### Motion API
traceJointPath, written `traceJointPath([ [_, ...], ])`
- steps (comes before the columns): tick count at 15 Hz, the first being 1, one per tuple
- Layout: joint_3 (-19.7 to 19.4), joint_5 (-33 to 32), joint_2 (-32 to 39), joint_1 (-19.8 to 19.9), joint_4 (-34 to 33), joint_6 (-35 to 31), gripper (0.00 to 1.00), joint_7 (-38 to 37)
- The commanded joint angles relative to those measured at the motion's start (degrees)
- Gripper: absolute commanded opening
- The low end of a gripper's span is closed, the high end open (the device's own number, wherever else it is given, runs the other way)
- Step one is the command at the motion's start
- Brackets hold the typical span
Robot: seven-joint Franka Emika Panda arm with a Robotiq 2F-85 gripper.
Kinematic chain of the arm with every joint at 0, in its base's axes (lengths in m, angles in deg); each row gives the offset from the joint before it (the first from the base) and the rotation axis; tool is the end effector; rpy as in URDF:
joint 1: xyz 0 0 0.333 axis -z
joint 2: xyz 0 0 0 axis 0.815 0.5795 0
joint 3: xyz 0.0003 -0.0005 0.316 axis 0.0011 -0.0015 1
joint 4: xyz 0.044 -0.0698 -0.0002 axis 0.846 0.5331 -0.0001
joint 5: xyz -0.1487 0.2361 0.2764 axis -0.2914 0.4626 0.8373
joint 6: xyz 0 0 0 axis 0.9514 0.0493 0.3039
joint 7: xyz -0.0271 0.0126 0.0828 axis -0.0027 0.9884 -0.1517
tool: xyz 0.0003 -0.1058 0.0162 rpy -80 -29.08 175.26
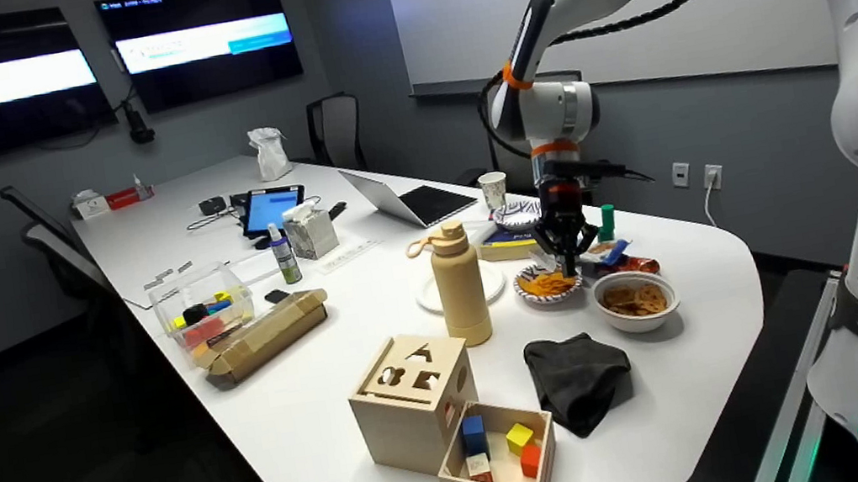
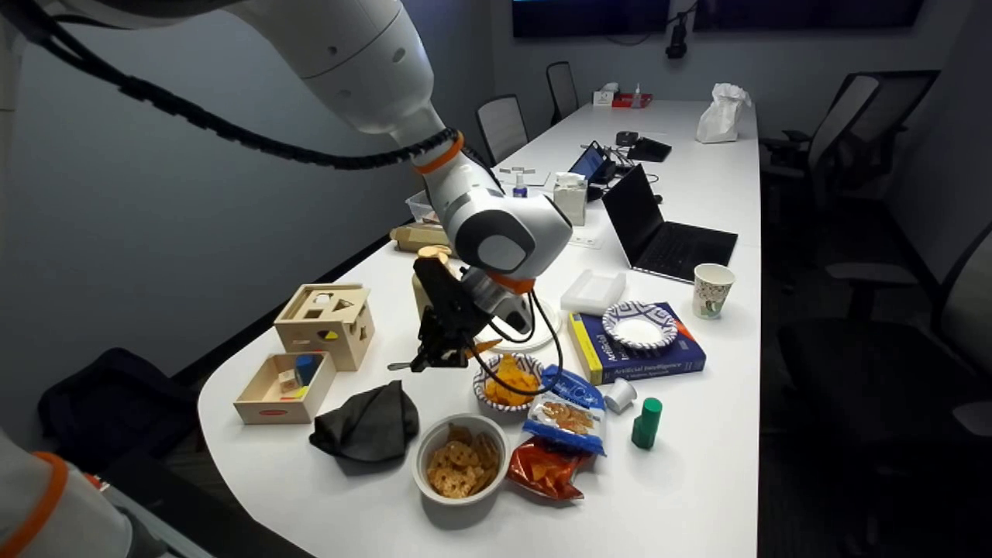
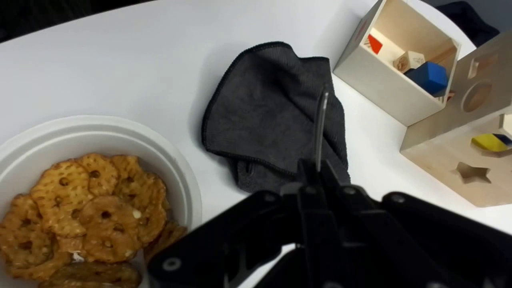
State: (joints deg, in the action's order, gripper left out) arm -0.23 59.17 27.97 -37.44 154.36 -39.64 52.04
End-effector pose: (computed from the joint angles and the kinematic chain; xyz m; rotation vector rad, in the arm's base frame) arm 0.4744 -0.1479 0.1499 -2.4848 0.6343 0.7466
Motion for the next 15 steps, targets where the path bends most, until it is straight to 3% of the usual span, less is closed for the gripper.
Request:
traceJointPath([
  [1, -1.8, -3.6, 2.9, -3.1, -7.2, 5.4, 0.01, -8.5],
  [6, -2.9, -7.4, 9.7, -5.2, -18.0, 14.1, 0.01, -18.3],
  [15, -4.4, -8.6, 23.1, -5.0, -31.3, 24.0, 0.01, -24.9],
])
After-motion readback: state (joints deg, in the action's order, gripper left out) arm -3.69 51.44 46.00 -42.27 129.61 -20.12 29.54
